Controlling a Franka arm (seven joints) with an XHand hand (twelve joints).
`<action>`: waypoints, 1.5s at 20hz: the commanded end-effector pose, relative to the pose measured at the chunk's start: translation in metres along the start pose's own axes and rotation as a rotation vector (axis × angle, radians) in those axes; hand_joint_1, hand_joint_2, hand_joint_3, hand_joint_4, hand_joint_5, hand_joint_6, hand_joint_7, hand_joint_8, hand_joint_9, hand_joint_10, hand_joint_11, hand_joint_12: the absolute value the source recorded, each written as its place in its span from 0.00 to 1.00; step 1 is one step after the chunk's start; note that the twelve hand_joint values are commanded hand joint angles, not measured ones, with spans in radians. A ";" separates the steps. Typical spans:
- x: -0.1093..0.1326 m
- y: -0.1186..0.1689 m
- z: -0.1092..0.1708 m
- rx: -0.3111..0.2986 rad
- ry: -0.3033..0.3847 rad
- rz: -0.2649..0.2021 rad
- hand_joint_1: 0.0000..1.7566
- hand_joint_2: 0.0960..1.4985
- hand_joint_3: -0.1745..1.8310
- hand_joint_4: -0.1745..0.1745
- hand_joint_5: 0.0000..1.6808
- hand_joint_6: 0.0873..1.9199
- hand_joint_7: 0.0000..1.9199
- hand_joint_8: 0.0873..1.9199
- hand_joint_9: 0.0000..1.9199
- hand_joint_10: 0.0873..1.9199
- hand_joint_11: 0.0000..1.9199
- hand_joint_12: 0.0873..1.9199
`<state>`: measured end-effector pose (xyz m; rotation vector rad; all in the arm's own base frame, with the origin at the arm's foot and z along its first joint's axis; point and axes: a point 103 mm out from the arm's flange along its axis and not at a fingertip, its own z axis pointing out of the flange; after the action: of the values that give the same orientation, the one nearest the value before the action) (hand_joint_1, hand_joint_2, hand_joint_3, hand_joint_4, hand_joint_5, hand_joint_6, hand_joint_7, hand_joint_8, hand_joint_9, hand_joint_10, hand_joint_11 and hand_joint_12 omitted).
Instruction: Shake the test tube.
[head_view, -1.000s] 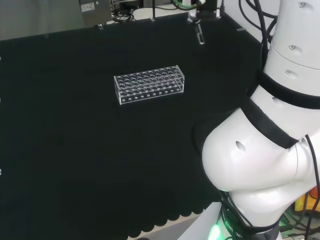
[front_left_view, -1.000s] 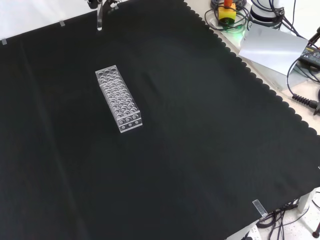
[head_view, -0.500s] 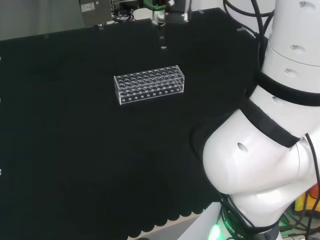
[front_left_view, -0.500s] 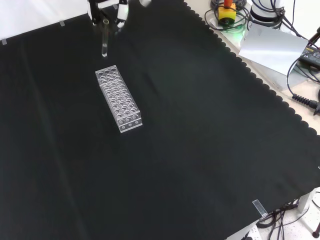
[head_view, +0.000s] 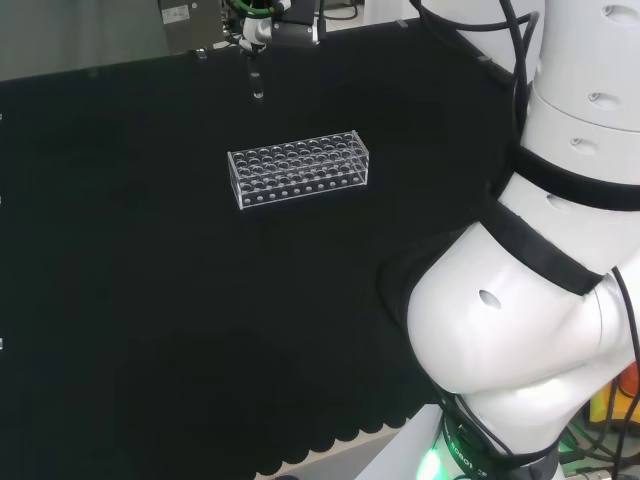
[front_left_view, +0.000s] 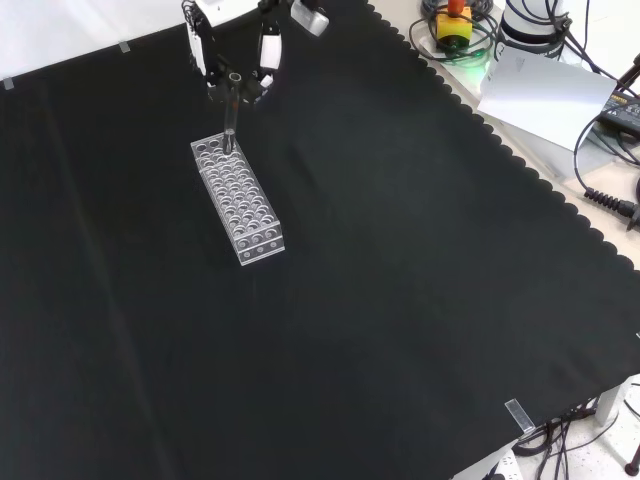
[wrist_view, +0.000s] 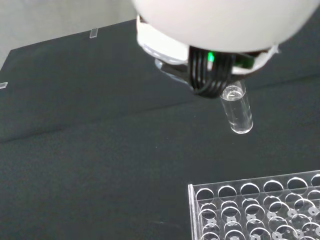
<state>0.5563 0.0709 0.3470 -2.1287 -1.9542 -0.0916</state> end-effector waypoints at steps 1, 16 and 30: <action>-0.025 0.002 -0.003 -0.006 -0.034 0.049 0.82 0.39 0.39 0.00 0.81 0.05 0.74 0.30 0.68 0.29 0.67 0.41; -0.198 -0.010 -0.040 -0.061 -0.211 0.378 0.82 0.39 0.39 0.00 0.82 0.04 0.74 0.30 0.69 0.29 0.67 0.41; -0.158 -0.001 -0.037 -0.061 -0.132 0.294 0.82 0.39 0.39 0.00 0.82 0.04 0.74 0.30 0.69 0.29 0.67 0.41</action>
<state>0.5329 -0.1344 0.3517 -2.5922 -1.6231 0.1073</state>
